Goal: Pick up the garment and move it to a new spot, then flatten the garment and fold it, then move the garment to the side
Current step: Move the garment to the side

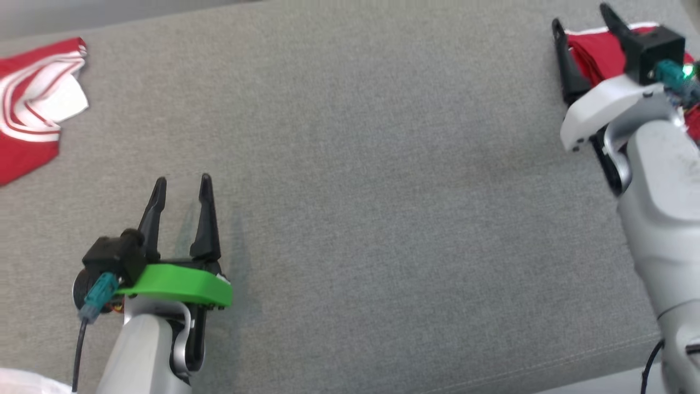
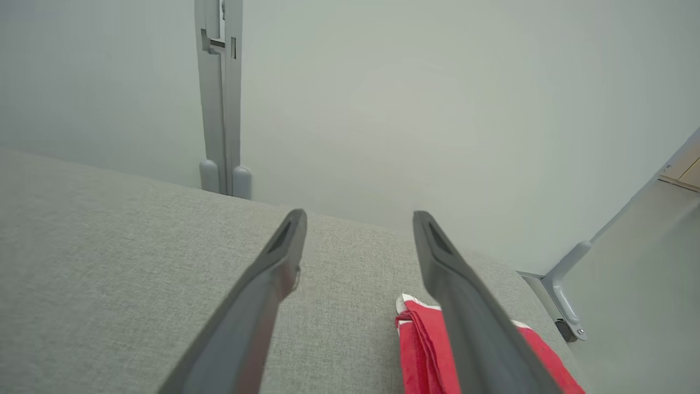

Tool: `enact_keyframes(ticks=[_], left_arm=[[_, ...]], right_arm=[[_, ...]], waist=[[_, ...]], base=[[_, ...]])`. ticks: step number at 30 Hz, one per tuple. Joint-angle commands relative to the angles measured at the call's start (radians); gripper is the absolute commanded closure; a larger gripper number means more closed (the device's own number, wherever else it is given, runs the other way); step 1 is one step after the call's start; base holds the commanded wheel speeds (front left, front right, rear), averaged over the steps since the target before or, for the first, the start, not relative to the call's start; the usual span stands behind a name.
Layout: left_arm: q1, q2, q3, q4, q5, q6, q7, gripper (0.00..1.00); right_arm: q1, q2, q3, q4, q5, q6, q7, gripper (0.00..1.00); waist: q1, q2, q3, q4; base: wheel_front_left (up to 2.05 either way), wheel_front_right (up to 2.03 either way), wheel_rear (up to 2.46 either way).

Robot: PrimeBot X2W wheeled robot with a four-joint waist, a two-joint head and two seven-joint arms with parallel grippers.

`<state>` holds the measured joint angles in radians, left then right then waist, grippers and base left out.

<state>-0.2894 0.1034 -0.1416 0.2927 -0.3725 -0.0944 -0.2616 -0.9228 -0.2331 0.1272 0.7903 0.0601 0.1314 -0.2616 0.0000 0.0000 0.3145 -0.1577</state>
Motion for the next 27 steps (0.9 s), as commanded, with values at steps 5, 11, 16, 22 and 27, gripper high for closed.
enact_keyframes(ticks=[5,11,16,22,27], left_arm=[[0.076,-0.019,0.058,0.006,-0.006,0.002,-0.004,0.0],[0.146,-0.036,0.091,0.008,0.015,-0.007,-0.004,0.0],[0.191,-0.044,0.105,0.005,0.019,-0.011,-0.004,0.0],[0.238,-0.049,0.119,-0.001,0.023,-0.019,-0.004,0.0],[0.269,-0.052,0.11,-0.003,0.026,-0.02,-0.004,0.0]], right_arm=[[0.179,0.09,-0.083,-0.101,-0.018,-0.001,-0.003,0.0],[0.382,0.16,-0.142,-0.215,-0.04,-0.001,-0.003,0.0],[0.532,0.18,-0.17,-0.306,-0.046,-0.001,-0.003,0.0],[0.659,0.181,-0.142,-0.379,0.036,-0.001,-0.003,0.0],[0.732,0.182,-0.129,-0.411,0.067,-0.001,-0.003,0.0]], waist=[[0.0,0.0,-0.13,0.055],[0.0,0.0,-0.187,0.089],[0.0,0.0,-0.214,0.11],[0.0,0.0,-0.233,0.126],[0.0,0.0,-0.248,0.134]], base=[[0.0,0.0,0.0],[0.0,0.0,0.0],[0.0,0.0,0.0],[0.0,0.0,0.0],[0.0,0.0,0.0]])
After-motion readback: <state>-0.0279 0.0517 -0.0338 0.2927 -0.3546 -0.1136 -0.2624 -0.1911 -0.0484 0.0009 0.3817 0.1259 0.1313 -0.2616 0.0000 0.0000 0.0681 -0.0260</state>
